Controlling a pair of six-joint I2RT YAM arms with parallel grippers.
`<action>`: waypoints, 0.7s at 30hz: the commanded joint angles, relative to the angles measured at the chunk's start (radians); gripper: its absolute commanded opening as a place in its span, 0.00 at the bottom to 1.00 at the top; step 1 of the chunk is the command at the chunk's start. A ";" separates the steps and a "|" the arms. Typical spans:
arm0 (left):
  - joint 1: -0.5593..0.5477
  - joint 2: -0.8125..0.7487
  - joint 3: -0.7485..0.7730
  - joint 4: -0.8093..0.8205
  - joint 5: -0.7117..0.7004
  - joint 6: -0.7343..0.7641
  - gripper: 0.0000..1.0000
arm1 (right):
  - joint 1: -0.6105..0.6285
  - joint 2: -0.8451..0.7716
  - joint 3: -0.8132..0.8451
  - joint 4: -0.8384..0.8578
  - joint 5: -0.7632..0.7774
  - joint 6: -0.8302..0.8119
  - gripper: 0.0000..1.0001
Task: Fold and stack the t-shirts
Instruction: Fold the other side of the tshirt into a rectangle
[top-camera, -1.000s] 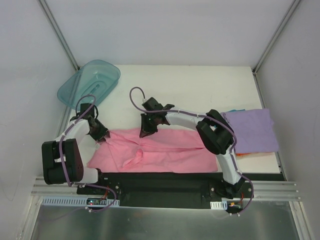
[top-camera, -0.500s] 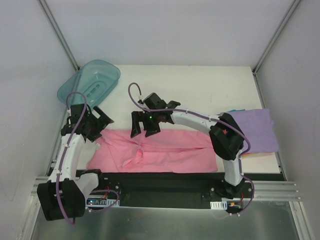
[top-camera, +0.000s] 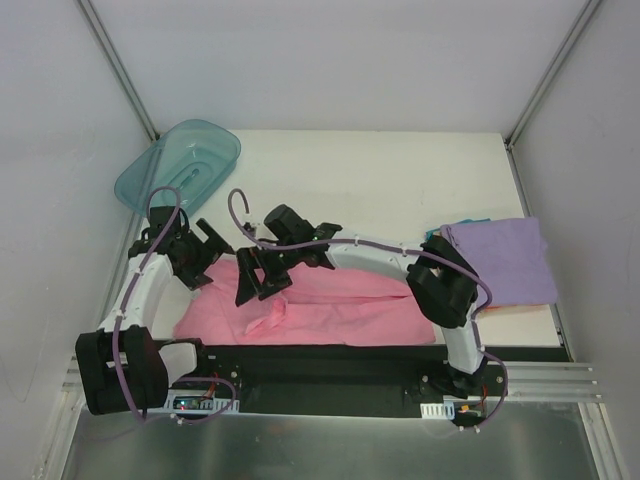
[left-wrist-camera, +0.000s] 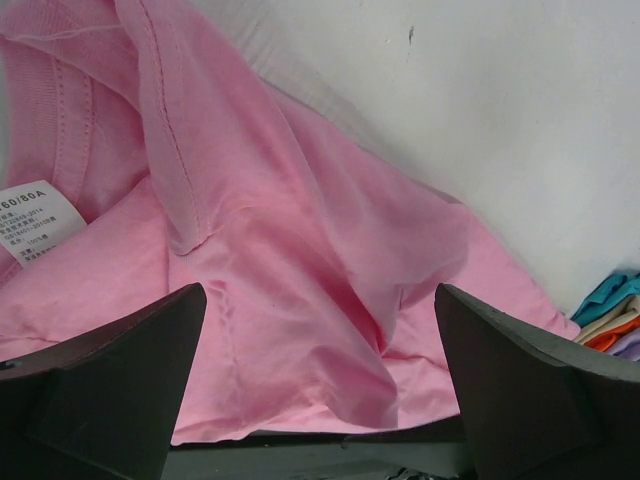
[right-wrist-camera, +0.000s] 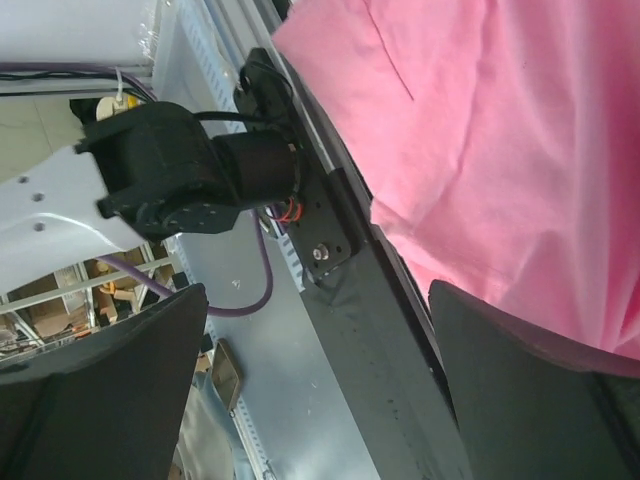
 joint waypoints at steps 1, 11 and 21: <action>0.008 -0.006 0.021 0.000 0.032 0.010 0.99 | 0.001 0.007 -0.087 0.065 -0.041 0.014 0.97; 0.008 -0.047 0.012 0.000 0.038 0.007 0.99 | -0.002 0.034 -0.230 0.067 -0.014 0.003 0.97; 0.005 -0.118 -0.015 0.000 0.127 0.002 0.99 | 0.003 -0.205 -0.259 0.048 -0.025 -0.096 0.97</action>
